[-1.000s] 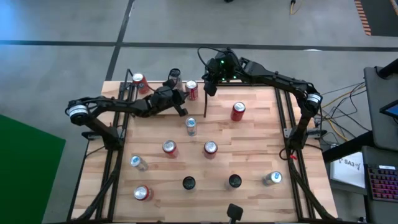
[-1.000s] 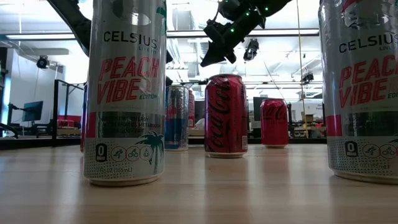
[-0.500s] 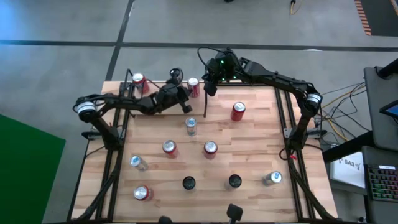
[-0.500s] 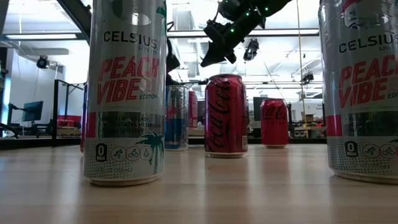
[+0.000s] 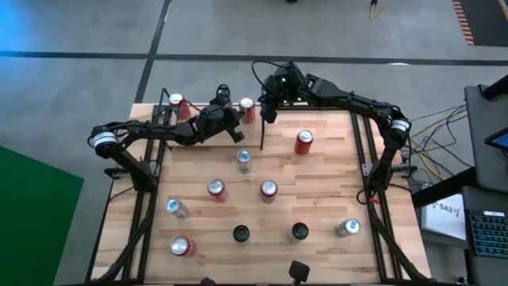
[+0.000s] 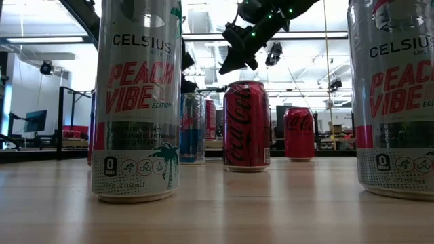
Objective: Place canned beverage on shelf
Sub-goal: Put the red white soda can on the shelf
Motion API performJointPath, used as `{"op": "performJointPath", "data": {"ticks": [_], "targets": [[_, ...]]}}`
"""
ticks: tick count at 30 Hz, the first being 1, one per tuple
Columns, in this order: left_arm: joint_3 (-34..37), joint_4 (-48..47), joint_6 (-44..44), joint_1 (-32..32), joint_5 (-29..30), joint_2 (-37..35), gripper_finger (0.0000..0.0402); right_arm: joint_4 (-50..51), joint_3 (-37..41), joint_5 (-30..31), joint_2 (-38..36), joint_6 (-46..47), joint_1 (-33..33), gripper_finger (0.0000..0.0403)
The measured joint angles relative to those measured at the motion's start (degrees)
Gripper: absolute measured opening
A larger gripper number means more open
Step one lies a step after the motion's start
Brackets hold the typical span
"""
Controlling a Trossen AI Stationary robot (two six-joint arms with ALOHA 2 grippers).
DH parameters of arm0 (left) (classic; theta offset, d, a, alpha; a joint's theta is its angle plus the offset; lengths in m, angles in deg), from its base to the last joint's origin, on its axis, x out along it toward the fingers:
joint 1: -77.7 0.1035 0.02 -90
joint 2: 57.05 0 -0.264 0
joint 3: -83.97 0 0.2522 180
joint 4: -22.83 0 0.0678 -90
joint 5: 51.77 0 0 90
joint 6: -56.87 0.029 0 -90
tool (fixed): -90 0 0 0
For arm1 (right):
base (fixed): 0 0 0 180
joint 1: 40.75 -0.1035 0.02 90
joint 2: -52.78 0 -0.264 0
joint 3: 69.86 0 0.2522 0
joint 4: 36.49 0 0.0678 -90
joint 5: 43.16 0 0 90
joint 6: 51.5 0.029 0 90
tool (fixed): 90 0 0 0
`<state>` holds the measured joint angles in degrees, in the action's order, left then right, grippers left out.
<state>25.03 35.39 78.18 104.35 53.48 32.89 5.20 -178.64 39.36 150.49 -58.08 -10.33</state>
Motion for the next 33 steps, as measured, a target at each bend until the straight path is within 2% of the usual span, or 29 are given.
{"op": "performJointPath", "data": {"ticks": [5, 13, 20, 27, 33], "targets": [[2.2, 0.3, -0.7, -0.1, -2.7, -6.0, 0.0, -2.8, 1.6, 0.0, 0.0, 2.3, 0.0, 0.0012], [8.6, 2.2, -2.7, -0.5, -2.8, -20.0, 0.0, -10.9, 2.4, -0.1, 0.9, 8.4, -0.4, 0.0012], [12.3, 3.0, -6.5, -0.5, -2.8, -29.5, 0.0, -12.4, 1.8, -0.1, 4.7, 8.6, -1.8, 0.0012], [15.0, 3.0, -7.3, -0.6, -2.8, -33.2, 0.0, -11.7, 1.6, 0.0, 6.1, 9.4, -2.7, 0.0012], [15.9, 2.8, -10.4, -0.6, -3.4, -31.6, 0.0, -11.9, 1.6, 0.0, 5.4, 8.9, -2.8, 0.0012]]}}
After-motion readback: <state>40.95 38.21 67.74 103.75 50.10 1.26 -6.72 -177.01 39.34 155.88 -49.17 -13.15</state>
